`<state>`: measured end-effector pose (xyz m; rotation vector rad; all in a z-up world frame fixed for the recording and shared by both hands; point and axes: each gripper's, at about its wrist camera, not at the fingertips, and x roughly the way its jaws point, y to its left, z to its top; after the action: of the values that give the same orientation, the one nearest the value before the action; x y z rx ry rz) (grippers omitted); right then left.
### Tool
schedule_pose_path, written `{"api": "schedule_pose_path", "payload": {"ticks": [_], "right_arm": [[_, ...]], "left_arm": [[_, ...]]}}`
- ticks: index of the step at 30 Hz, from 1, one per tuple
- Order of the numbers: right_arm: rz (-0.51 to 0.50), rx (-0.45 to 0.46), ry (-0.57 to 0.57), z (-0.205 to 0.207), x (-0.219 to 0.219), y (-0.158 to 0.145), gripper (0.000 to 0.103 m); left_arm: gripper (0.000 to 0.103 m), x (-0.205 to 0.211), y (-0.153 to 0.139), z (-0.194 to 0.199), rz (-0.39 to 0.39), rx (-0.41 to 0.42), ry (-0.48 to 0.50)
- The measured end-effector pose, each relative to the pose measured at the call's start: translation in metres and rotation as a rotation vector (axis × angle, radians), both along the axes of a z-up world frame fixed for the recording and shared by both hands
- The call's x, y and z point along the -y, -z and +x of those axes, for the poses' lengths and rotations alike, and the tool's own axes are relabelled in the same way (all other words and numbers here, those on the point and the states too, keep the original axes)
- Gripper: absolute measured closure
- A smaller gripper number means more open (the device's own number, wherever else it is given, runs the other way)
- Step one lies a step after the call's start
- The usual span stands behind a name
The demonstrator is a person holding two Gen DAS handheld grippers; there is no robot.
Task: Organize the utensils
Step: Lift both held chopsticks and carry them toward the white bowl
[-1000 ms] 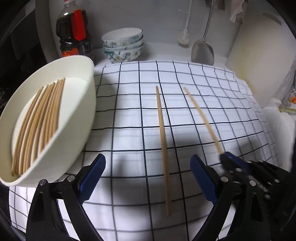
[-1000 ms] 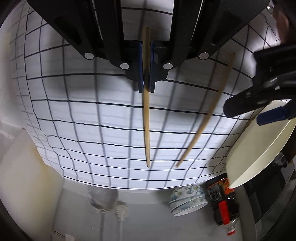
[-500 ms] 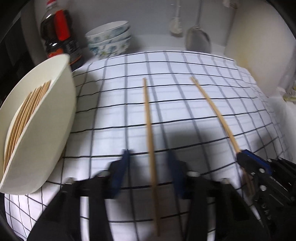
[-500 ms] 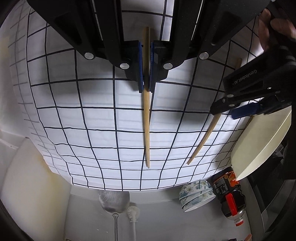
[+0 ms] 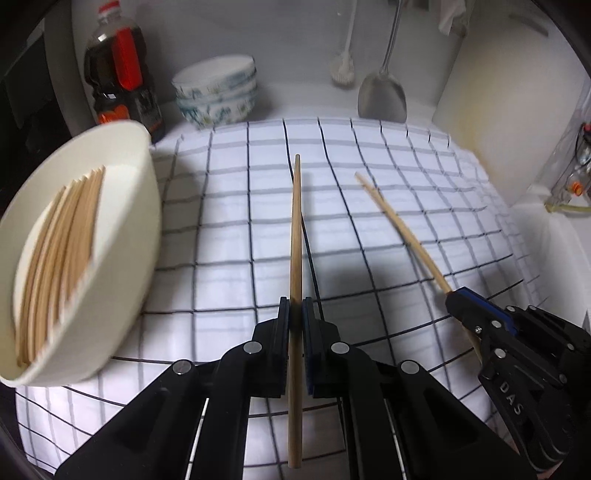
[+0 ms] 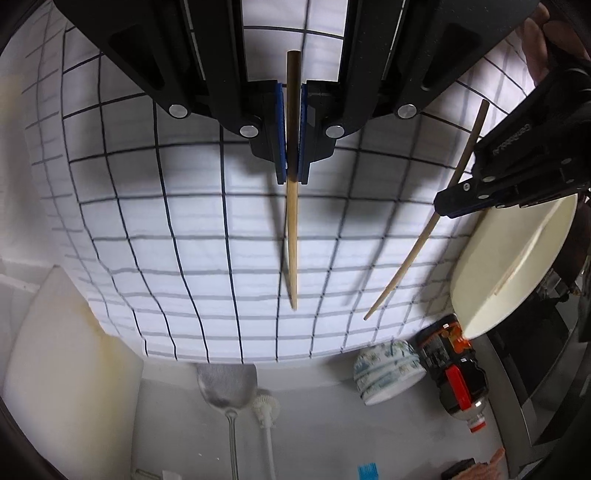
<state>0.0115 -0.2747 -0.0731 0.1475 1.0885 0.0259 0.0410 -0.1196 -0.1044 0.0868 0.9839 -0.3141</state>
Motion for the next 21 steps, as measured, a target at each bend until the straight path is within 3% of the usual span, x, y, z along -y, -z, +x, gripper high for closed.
{"api": "schedule_pose_path", "payload": {"ticks": [7,13,21], "right_arm": [[0.016,0.059,-0.044,0.016,-0.029,-0.044,0.097],[0.03,0.15,-0.122,0.044,-0.081,-0.084,0.097],[0.039,0.254,-0.198,0.081,-0.141,-0.129,0.097]], "left_arm": [[0.096,-0.038,-0.052,0.003,-0.049,0.084,-0.036],[0.096,-0.091,-0.085,0.009,-0.067,0.143,-0.112],[0.096,-0.172,-0.102,0.027,-0.069,0.168,-0.22]]}}
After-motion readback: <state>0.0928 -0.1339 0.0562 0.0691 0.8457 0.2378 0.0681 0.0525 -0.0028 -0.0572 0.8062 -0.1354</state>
